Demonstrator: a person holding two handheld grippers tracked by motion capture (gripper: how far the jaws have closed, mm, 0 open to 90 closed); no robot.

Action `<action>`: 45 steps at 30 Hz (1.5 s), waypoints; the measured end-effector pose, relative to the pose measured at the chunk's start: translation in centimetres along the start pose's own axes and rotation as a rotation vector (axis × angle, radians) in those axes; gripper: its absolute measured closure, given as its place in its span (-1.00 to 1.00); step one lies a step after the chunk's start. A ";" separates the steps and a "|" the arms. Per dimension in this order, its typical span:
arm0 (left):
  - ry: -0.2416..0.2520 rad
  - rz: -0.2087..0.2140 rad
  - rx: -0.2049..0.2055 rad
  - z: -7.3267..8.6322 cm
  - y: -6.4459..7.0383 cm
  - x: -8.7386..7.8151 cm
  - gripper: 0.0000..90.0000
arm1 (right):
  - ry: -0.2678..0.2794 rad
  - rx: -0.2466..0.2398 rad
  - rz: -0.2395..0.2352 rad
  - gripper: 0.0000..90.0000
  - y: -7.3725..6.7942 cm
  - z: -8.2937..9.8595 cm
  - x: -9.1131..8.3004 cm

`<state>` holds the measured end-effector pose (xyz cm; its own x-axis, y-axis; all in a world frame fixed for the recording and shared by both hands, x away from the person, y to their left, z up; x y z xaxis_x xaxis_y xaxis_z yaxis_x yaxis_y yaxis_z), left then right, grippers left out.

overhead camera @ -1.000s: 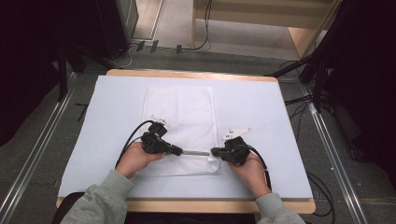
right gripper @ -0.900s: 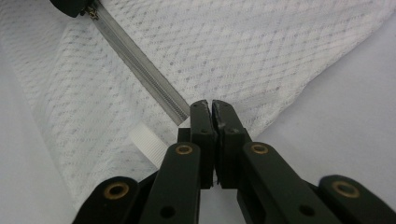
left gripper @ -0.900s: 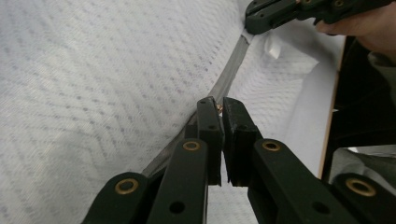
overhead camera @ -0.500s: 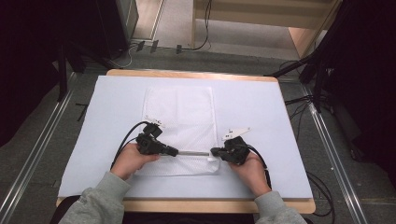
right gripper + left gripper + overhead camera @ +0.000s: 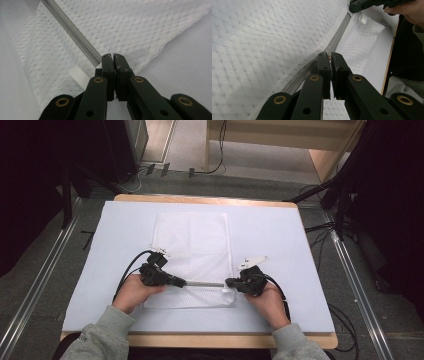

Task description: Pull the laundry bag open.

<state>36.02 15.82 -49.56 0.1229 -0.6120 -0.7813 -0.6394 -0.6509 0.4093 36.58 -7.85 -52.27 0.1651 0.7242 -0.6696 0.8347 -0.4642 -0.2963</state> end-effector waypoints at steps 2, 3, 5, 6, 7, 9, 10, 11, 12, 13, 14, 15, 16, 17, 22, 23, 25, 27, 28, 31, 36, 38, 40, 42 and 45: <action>0.002 -0.003 -0.004 0.1 0.0 -0.1 0.96 | -0.001 -0.002 0.000 0.99 0.0 0.0 0.0; 0.001 -0.004 -0.001 0.2 -0.1 -0.1 0.96 | -0.001 -0.003 0.000 0.99 0.0 0.0 0.0; 0.001 -0.006 -0.008 0.3 -0.2 -0.3 0.96 | -0.002 -0.003 -0.003 0.99 0.0 0.0 0.0; -0.001 -0.007 -0.006 0.3 -0.3 -0.4 0.96 | -0.002 -0.002 -0.003 0.99 0.0 0.0 0.0; -0.002 -0.003 -0.007 0.4 -0.3 -0.4 0.96 | -0.002 -0.002 -0.004 0.99 0.0 0.0 0.0; 0.001 -0.002 -0.014 0.5 -0.4 -0.6 0.96 | -0.002 -0.002 -0.006 0.99 0.0 0.0 0.0; 0.000 -0.004 -0.014 0.6 -0.5 -0.7 0.96 | -0.003 -0.002 -0.007 0.99 0.0 0.0 0.0; 0.005 -0.004 -0.019 0.6 -0.5 -0.8 0.96 | -0.003 -0.004 -0.009 0.99 0.1 0.0 0.0; 0.003 0.003 -0.022 0.7 -0.5 -0.9 0.96 | -0.003 -0.002 -0.009 0.99 0.1 0.0 0.0; 0.006 0.004 -0.026 0.7 -0.5 -1.0 0.96 | -0.004 -0.005 -0.010 0.99 0.1 0.0 0.0; 0.005 0.004 -0.023 0.8 -0.6 -1.1 0.96 | -0.005 -0.005 -0.012 0.99 0.1 0.0 0.0; 0.004 0.005 -0.027 0.8 -0.7 -1.2 0.96 | -0.005 -0.006 -0.012 0.99 0.1 0.0 0.0; 0.006 0.004 -0.031 0.9 -0.7 -1.3 0.96 | -0.006 -0.006 -0.012 0.99 0.1 0.0 0.0; 0.003 0.006 -0.027 1.0 -0.8 -1.4 0.96 | -0.008 -0.005 -0.013 0.99 0.1 0.0 0.0; 0.009 0.001 -0.036 1.2 -1.1 -1.9 0.96 | -0.007 -0.003 -0.019 0.99 0.1 -0.1 0.0; 0.010 -0.001 -0.038 1.3 -1.2 -1.9 0.96 | -0.009 -0.005 -0.020 0.99 0.2 -0.1 0.0; 0.014 -0.007 -0.040 1.4 -1.4 -2.2 0.96 | -0.009 -0.006 -0.021 0.99 0.2 -0.1 0.0; 0.018 -0.008 -0.046 1.5 -1.5 -2.4 0.96 | -0.009 -0.005 -0.022 0.99 0.1 -0.1 0.0; 0.018 -0.012 -0.044 1.6 -1.5 -2.5 0.96 | -0.009 -0.008 -0.023 0.99 0.2 -0.1 0.0; 0.022 -0.020 -0.046 1.8 -1.7 -2.9 0.96 | -0.009 -0.006 -0.026 0.99 0.2 -0.1 0.0; 0.028 -0.027 -0.046 2.1 -1.9 -3.3 0.96 | -0.010 -0.008 -0.026 0.99 0.2 -0.1 0.0; 0.028 -0.032 -0.047 2.2 -2.0 -3.5 0.96 | -0.010 -0.008 -0.026 0.99 0.2 -0.1 0.0; 0.033 -0.038 -0.053 2.3 -2.2 -3.8 0.96 | -0.010 -0.009 -0.027 0.99 0.2 -0.1 0.0; 0.035 -0.036 -0.057 2.5 -2.4 -4.2 0.96 | -0.011 -0.009 -0.028 0.99 0.2 -0.1 0.0; 0.043 -0.043 -0.066 2.8 -2.7 -4.6 0.96 | -0.011 -0.010 -0.031 0.99 0.2 -0.1 0.1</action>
<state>35.07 21.59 -48.37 0.1821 -0.6008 -0.7784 -0.5817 -0.7040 0.4073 36.83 -7.81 -52.27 0.1337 0.7326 -0.6674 0.8444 -0.4368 -0.3102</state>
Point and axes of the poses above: each handheld gripper's, and its own axes: x roughly forward along the jaws, z roughly out of its underside, y roughly to its right, the point moved 7 cm from there along x, roughly forward along the jaws, and after that the axes turned 9 degrees about -z, right-handed, at the moved point
